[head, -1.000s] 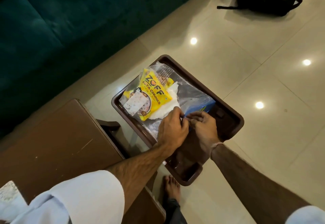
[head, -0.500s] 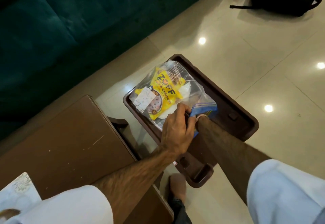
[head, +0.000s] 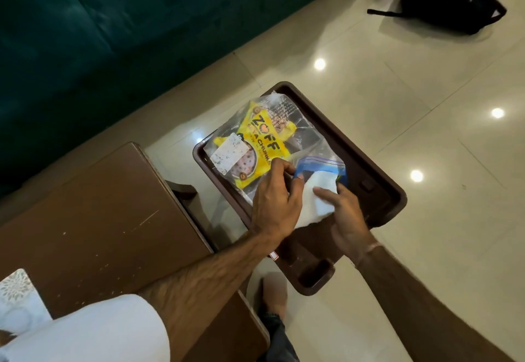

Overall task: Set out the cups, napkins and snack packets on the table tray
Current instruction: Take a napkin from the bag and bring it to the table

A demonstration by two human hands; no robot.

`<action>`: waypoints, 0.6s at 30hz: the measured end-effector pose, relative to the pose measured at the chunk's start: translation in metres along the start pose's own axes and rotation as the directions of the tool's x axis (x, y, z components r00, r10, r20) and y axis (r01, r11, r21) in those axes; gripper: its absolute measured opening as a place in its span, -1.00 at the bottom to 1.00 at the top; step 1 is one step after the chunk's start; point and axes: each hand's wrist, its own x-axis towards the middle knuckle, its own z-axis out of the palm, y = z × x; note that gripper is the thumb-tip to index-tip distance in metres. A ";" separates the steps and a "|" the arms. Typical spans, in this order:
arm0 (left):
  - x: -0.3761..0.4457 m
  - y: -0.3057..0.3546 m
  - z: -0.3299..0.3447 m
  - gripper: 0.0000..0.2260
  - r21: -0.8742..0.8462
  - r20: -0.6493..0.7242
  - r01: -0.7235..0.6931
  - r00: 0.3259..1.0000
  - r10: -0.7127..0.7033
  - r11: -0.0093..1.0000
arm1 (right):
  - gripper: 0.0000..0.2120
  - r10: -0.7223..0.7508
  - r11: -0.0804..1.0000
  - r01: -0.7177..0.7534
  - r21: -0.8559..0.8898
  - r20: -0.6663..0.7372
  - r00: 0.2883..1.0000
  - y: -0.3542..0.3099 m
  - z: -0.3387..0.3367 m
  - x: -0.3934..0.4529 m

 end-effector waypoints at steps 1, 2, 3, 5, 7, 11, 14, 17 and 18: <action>0.001 -0.001 0.001 -0.86 -0.005 0.017 0.024 1.000 -0.024 1.000 | -0.74 -0.005 1.000 0.004 0.020 0.023 1.000 0.000 -0.006 -0.005; 0.001 -0.002 0.001 -0.84 -0.019 0.046 0.051 0.998 -0.050 0.999 | -0.72 -0.013 0.999 0.012 0.037 0.039 0.999 0.000 -0.015 -0.011; 0.002 -0.003 0.002 -0.80 -0.043 0.083 0.083 0.993 -0.079 0.996 | -0.69 -0.025 0.998 0.021 0.064 0.057 0.998 0.000 -0.023 -0.017; 0.000 -0.002 0.001 -0.71 -0.115 0.156 0.151 0.979 -0.132 0.982 | -0.65 -0.040 0.994 0.030 0.107 0.095 0.995 0.000 -0.033 -0.031; -0.005 0.001 -0.004 -0.67 -0.182 0.214 0.202 0.963 -0.162 0.962 | -0.67 -0.050 0.993 0.035 0.117 0.127 0.991 -0.002 -0.035 -0.045; -0.026 0.007 -0.024 -0.58 -0.295 0.448 0.343 0.874 -0.188 0.892 | -0.61 -0.051 0.991 0.029 0.134 0.163 0.985 -0.004 -0.024 -0.064; -0.042 0.003 -0.040 -0.60 -0.314 0.473 0.354 0.863 -0.179 0.881 | -0.61 -0.039 0.993 0.019 0.117 0.167 0.985 -0.004 0.000 -0.072; -0.050 -0.007 -0.063 -0.68 -0.374 0.386 0.403 0.886 -0.255 0.835 | -0.55 -0.022 0.996 0.004 0.090 0.204 0.979 0.001 0.030 -0.077; -0.052 -0.012 -0.073 -0.70 -0.389 0.360 0.412 0.891 -0.276 0.824 | -0.55 -0.013 0.997 -0.003 0.072 0.226 0.974 0.004 0.040 -0.078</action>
